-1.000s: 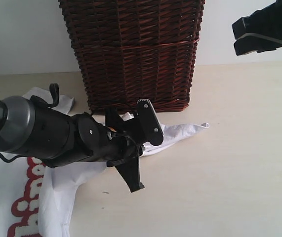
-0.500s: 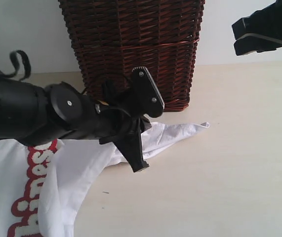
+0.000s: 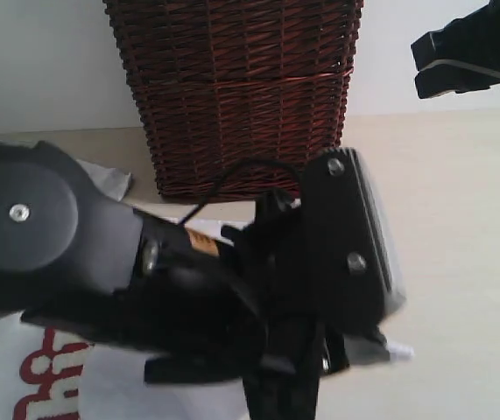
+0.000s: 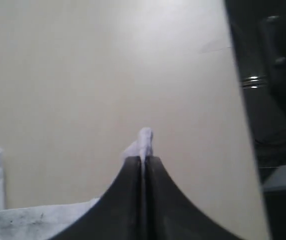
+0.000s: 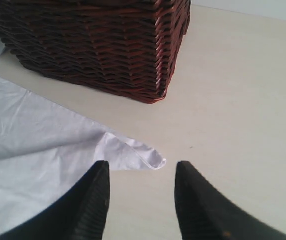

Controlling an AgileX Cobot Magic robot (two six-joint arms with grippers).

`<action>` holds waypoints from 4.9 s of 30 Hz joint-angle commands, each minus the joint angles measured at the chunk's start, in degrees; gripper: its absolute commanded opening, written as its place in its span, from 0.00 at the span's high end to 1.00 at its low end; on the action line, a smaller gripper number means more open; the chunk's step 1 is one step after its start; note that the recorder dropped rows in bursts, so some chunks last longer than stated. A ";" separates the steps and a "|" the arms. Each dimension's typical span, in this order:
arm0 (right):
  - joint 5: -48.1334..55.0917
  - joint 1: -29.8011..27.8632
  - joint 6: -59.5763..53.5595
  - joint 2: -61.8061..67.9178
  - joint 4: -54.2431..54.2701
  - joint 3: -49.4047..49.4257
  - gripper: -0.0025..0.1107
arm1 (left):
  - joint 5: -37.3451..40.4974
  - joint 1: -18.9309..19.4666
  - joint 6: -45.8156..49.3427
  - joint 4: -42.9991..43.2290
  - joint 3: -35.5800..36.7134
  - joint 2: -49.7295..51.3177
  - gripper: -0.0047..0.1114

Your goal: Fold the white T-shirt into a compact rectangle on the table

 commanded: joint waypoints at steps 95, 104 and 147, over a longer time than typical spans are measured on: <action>-12.27 8.32 -0.60 20.76 1.36 21.97 0.98 | 26.99 50.52 -61.96 38.18 8.27 12.92 0.96; -16.22 8.20 11.04 30.22 -12.07 22.69 0.98 | 22.93 50.88 -77.91 52.43 9.24 16.18 0.96; -12.72 1.97 -11.22 18.62 8.90 10.87 0.98 | 32.30 44.67 -68.47 41.62 11.33 5.51 0.73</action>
